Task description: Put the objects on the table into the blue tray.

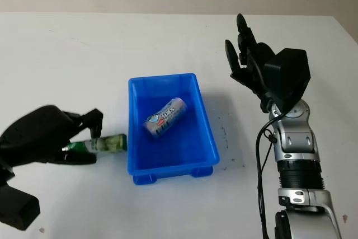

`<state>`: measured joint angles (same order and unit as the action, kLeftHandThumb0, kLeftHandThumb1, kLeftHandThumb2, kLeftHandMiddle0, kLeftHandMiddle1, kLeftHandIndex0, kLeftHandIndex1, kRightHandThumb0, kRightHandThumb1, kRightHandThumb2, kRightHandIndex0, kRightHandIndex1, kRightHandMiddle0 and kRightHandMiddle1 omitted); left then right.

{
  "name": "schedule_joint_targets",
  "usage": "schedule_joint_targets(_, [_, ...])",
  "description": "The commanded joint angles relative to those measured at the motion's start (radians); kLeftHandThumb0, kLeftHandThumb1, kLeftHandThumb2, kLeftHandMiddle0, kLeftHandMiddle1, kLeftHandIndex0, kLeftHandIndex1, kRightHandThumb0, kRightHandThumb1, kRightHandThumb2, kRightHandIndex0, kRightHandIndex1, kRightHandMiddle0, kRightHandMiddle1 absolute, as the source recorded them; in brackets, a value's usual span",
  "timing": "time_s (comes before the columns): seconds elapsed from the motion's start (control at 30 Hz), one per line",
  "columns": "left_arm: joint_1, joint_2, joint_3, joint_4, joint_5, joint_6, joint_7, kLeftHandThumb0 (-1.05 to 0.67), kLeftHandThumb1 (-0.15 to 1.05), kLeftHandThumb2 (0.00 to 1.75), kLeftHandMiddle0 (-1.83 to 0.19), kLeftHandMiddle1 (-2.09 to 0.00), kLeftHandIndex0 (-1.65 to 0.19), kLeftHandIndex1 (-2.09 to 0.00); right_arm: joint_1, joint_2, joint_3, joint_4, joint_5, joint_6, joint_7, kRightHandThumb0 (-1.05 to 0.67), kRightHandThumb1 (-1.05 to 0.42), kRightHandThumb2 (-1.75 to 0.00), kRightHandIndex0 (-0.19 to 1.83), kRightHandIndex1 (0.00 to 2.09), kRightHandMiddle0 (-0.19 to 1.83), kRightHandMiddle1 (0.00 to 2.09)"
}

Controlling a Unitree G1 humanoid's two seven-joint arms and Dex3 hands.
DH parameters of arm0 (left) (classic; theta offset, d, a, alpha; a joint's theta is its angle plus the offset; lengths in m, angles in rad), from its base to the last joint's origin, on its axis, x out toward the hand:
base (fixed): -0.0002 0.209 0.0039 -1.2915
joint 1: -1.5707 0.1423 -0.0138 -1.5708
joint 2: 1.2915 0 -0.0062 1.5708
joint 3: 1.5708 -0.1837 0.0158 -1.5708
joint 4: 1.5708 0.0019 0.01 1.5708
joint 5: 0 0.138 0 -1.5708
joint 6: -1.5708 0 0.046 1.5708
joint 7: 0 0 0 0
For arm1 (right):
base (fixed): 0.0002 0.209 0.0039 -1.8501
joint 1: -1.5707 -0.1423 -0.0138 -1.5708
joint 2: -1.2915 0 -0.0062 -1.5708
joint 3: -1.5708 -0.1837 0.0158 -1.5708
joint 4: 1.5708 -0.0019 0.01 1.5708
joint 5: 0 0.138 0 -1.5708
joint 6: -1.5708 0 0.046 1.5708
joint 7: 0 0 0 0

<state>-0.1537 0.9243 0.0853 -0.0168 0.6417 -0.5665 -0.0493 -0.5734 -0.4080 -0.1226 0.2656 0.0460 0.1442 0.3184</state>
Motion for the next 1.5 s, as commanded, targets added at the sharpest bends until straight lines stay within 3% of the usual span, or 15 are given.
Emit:
schedule_joint_targets(0.0, [-0.099, 0.006, 0.06, -0.021, -0.02, 0.013, 0.041, -0.37, 1.05, 0.31, -0.59, -2.09, -0.29, -2.09, -0.022, -0.009, 0.003, -0.003, -0.006, -0.006, -0.006, -0.63, -1.05, -0.69, -0.19, 0.0, -0.19, 0.0])
schedule_joint_targets(0.1, [-0.182, 0.007, 0.095, -0.022, -0.025, 0.039, 0.067, -0.36, 1.05, 0.29, -0.52, -2.09, -0.26, -2.09, -0.024, -0.008, 0.003, -0.002, -0.006, -0.012, -0.005, -0.64, -1.05, -0.68, -0.19, 0.0, -0.19, 0.0])
schedule_joint_targets(0.23, [-0.304, -0.004, 0.13, -0.037, -0.031, 0.095, 0.104, -0.39, 1.05, 0.22, -0.69, -2.09, -0.45, -2.09, -0.028, -0.005, 0.002, -0.002, -0.002, -0.007, -0.005, -0.64, -1.05, -0.68, -0.19, 0.0, -0.19, 0.0])
schedule_joint_targets(0.37, [-0.397, 0.014, 0.112, -0.055, 0.063, 0.152, 0.131, -0.4, 1.05, 0.14, -0.72, -2.09, -0.51, -2.09, -0.031, -0.004, 0.004, 0.008, -0.004, -0.022, -0.004, -0.64, -1.05, -0.67, -0.19, 0.0, -0.19, 0.0])
schedule_joint_targets(0.53, [-0.465, -0.028, 0.057, -0.059, 0.054, 0.142, 0.124, -0.46, 1.05, 0.16, -0.79, -2.09, -0.58, -2.09, -0.025, -0.006, 0.006, -0.002, -0.005, -0.018, -0.001, -0.66, -1.05, -0.68, -0.19, 0.0, -0.19, 0.0])
schedule_joint_targets(0.67, [-0.522, -0.091, -0.032, -0.085, -0.006, 0.106, 0.064, -0.45, 1.05, 0.12, -0.82, -2.09, -0.58, -2.09, -0.022, -0.004, 0.007, 0.002, -0.004, -0.02, -0.001, -0.67, -1.05, -0.68, -0.19, 0.0, -0.19, 0.0])
schedule_joint_targets(0.77, [-0.552, -0.15, -0.092, -0.107, -0.097, 0.13, -0.045, -0.44, 1.05, 0.15, -0.84, -2.09, -0.55, -2.01, -0.024, -0.001, 0.005, 0.006, 0.004, -0.016, 0.002, -0.66, -1.05, -0.68, -0.19, 0.0, -0.19, 0.0])
schedule_joint_targets(0.87, [-0.573, -0.22, -0.188, -0.129, -0.202, 0.157, -0.196, -0.4, 1.05, 0.14, -0.94, -2.09, -0.74, -2.09, -0.022, -0.005, 0.004, 0.002, 0.004, -0.015, 0.001, -0.64, -1.05, -0.69, -0.19, 0.0, -0.19, 0.0])
schedule_joint_targets(1.03, [-0.581, -0.29, -0.286, -0.138, -0.19, 0.183, -0.327, -0.41, 1.04, 0.09, -1.07, -2.09, -0.89, -2.09, -0.013, -0.007, 0.003, -0.013, 0.005, -0.01, 0.004, -0.64, -1.05, -0.69, -0.19, 0.0, -0.19, 0.0])
schedule_joint_targets(1.07, [-0.579, -0.298, -0.297, -0.133, -0.187, 0.182, -0.343, -0.41, 1.05, 0.11, -1.04, -2.09, -0.81, -2.05, -0.012, -0.008, 0.004, -0.014, 0.005, -0.009, 0.006, -0.64, -1.05, -0.69, -0.19, 0.0, -0.19, 0.0])
schedule_joint_targets(1.1, [-0.576, -0.304, -0.305, -0.129, -0.19, 0.187, -0.363, -0.41, 1.05, 0.13, -0.98, -2.03, -0.67, -1.84, -0.011, -0.008, 0.004, -0.017, 0.005, -0.005, 0.007, -0.64, -1.05, -0.69, -0.19, 0.0, -0.19, 0.0])
schedule_joint_targets(1.2, [-0.569, -0.321, -0.315, -0.133, -0.22, 0.224, -0.43, -0.43, 1.05, 0.15, -0.91, -1.92, -0.59, -1.58, -0.011, -0.005, 0.002, -0.019, 0.007, 0.002, 0.006, -0.63, -1.05, -0.69, -0.19, 0.0, -0.19, 0.0])
schedule_joint_targets(1.3, [-0.568, -0.332, -0.324, -0.141, -0.253, 0.272, -0.503, -0.44, 1.05, 0.15, -0.79, -2.03, -0.56, -1.96, -0.009, -0.006, 0.004, -0.022, 0.003, 0.005, 0.002, -0.65, -1.05, -0.68, -0.19, 0.0, -0.19, 0.0])
schedule_joint_targets(1.4, [-0.571, -0.331, -0.33, -0.154, -0.253, 0.316, -0.562, -0.45, 1.05, 0.11, -0.71, -2.09, -0.38, -2.05, -0.002, -0.009, 0.006, -0.03, -0.003, 0.004, 0.001, -0.65, -1.05, -0.68, -0.19, 0.0, -0.19, 0.0])
schedule_joint_targets(1.47, [-0.577, -0.324, -0.335, -0.169, -0.25, 0.364, -0.616, -0.45, 1.05, 0.11, -0.63, -1.97, -0.05, -1.91, 0.004, -0.009, 0.002, -0.036, 0.0, 0.0, 0.003, -0.65, -1.05, -0.68, -0.19, 0.0, -0.19, 0.0])
